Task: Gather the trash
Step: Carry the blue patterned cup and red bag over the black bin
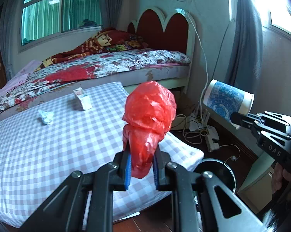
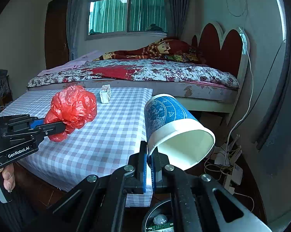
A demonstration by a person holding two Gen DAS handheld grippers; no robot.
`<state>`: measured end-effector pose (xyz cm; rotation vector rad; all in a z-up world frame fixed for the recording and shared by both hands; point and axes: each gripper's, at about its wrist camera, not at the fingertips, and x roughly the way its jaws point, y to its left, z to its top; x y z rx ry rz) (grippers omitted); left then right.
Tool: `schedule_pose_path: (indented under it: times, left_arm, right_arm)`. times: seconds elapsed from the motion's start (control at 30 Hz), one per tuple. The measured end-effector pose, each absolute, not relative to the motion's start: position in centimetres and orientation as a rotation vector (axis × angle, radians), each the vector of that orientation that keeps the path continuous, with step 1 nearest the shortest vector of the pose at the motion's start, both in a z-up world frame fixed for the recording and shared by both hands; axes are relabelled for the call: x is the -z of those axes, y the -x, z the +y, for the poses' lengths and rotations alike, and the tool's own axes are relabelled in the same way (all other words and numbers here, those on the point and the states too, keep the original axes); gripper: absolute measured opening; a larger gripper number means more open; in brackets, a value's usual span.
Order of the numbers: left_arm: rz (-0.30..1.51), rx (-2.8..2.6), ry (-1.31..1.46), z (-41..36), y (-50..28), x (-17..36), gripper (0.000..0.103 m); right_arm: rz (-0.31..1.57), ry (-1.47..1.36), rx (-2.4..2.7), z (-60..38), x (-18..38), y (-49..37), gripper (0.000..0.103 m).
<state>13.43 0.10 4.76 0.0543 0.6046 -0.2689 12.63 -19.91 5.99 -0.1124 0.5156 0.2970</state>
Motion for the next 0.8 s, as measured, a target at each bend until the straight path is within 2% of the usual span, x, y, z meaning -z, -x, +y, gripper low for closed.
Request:
schedule_pose_path:
  times: [0.8]
  left_arm:
    - [0.724,0.529,-0.159,-11.6,-11.8,-0.3,0.019]
  right_arm:
    - [0.61,0.083,-0.166,-29.2,-1.4,-8.7,0.004]
